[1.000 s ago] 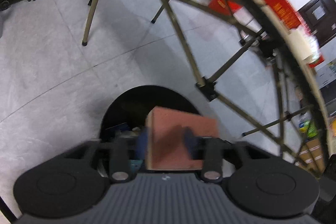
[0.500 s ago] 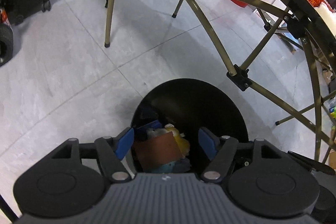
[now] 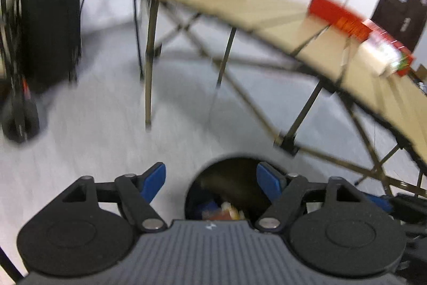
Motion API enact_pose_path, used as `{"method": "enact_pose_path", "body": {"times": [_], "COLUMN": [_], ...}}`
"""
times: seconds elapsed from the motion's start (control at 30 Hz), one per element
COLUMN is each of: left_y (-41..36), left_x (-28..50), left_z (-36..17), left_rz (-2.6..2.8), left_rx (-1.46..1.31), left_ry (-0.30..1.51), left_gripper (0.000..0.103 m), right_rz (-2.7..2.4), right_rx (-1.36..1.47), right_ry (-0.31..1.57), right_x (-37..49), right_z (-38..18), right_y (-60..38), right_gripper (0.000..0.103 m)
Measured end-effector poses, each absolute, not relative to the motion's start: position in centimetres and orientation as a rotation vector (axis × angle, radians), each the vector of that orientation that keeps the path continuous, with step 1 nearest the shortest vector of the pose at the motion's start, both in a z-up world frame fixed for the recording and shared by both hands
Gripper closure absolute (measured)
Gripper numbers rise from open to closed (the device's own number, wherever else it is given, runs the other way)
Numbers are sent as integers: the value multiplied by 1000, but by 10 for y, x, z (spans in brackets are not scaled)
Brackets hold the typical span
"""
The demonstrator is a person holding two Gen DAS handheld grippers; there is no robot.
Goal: Collect trash
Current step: 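Grasp the white foam puck with the left gripper while the right grasps the plastic bag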
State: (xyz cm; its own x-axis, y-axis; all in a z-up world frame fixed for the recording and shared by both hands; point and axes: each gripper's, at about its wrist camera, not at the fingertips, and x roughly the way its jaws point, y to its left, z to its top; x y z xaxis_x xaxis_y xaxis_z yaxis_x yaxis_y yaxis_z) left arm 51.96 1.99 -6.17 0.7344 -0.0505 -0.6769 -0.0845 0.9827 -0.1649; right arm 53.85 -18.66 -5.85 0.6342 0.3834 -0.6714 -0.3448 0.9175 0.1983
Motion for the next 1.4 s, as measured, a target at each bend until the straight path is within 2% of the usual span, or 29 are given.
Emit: {"method": "enact_pose_path", "body": {"times": [0.07, 0.2, 0.23, 0.27, 0.33, 0.37, 0.57, 0.77, 0.8, 0.87, 0.9, 0.93, 0.97, 1.13, 1.4], "left_y": [12, -8, -14, -21, -35, -42, -121, -197, -203, -206, -206, -205, -203, -185, -112], "left_x": [507, 485, 483, 482, 485, 491, 584, 675, 686, 700, 702, 707, 709, 703, 642], "left_z": [-49, -30, -25, -20, -5, 4, 39, 22, 17, 10, 7, 4, 2, 2, 25], "left_rz": [2, -96, -119, -131, -168, -196, -288, -324, -306, -306, -344, -388, -395, -409, -285], "left_rx": [-144, -68, -56, -42, -16, -18, 61, 142, 151, 129, 121, 129, 139, 90, 4], "left_ry": [662, 534, 509, 484, 428, 409, 434, 518, 527, 533, 543, 570, 586, 558, 459], "left_gripper": [20, 12, 11, 11, 7, 5, 3, 3, 4, 14, 25, 40, 49, 58, 55], "right_rz": [422, 401, 375, 336, 242, 194, 36, -38, -40, -34, -29, -21, -17, -4, 30], "right_rx": [63, 103, 112, 117, 120, 122, 220, 361, 374, 390, 397, 398, 396, 412, 354], "right_ry": [727, 560, 505, 452, 383, 371, 366, 398, 400, 404, 406, 413, 422, 429, 484], "right_x": [526, 504, 501, 499, 505, 512, 578, 620, 627, 637, 642, 647, 652, 669, 713], "right_z": [-39, 5, 16, 25, 38, 45, 70, 41, 37, 28, 24, 19, 15, 14, 9], "right_y": [-196, -230, -241, -253, -276, -286, -344, -394, -399, -400, -401, -400, -400, -383, -339], "right_gripper": [59, 58, 55, 47, 40, 40, 40, 39, 39, 39, 39, 39, 40, 40, 41]}}
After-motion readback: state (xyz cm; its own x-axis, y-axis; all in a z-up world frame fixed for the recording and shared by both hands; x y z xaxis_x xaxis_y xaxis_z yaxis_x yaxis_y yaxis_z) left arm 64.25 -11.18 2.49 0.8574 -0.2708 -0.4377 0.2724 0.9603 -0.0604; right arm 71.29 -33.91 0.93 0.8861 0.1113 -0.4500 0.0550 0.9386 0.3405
